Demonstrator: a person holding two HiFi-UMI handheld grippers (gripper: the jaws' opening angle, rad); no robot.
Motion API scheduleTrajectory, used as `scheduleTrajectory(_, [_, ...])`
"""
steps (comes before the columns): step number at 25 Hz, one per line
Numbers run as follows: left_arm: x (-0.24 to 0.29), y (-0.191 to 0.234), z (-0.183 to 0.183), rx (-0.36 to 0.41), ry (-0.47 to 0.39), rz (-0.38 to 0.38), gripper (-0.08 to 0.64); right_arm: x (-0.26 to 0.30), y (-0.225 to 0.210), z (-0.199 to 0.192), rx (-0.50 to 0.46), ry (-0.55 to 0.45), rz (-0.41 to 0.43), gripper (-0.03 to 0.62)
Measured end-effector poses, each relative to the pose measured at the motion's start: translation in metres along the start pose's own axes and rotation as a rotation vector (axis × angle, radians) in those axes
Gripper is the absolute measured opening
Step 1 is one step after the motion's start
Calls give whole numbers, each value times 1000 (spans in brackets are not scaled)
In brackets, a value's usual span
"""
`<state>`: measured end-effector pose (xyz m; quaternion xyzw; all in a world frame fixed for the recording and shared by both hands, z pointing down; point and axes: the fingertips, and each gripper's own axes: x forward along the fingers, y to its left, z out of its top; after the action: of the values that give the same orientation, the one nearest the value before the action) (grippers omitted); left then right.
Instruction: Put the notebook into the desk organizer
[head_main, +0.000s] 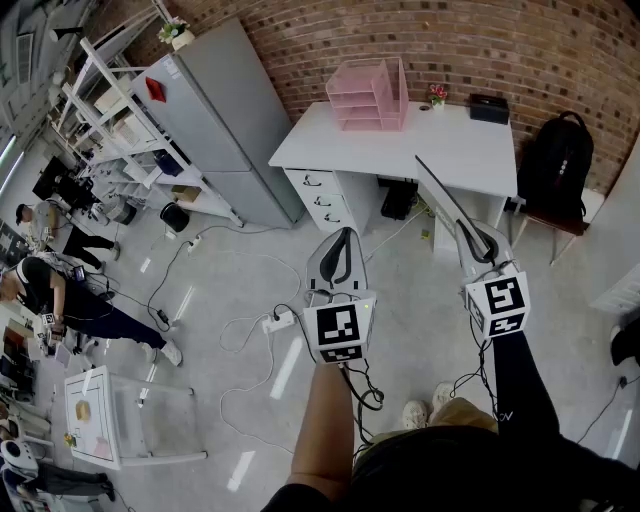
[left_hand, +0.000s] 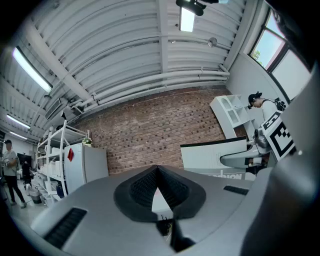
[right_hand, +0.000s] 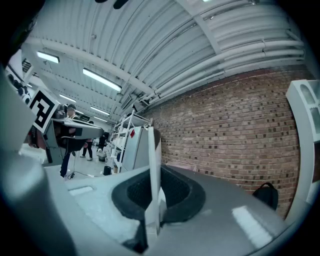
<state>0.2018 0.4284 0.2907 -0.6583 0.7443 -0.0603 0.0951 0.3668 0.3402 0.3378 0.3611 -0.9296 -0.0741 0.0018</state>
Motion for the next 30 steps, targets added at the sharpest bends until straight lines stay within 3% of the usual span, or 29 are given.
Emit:
scheduleTrajectory(16, [5,17,-12,5,3,4,9,16,8,-7,24,-3,-5,8])
scheduleTrajectory(22, [50,24,-20,-20,5,-11,9,63,-5,-11,11,-6,23,8])
scheduleTrajectory(30, [148,38,-28,-11,13,3,9,152,-57,-17,21,-26,45,8])
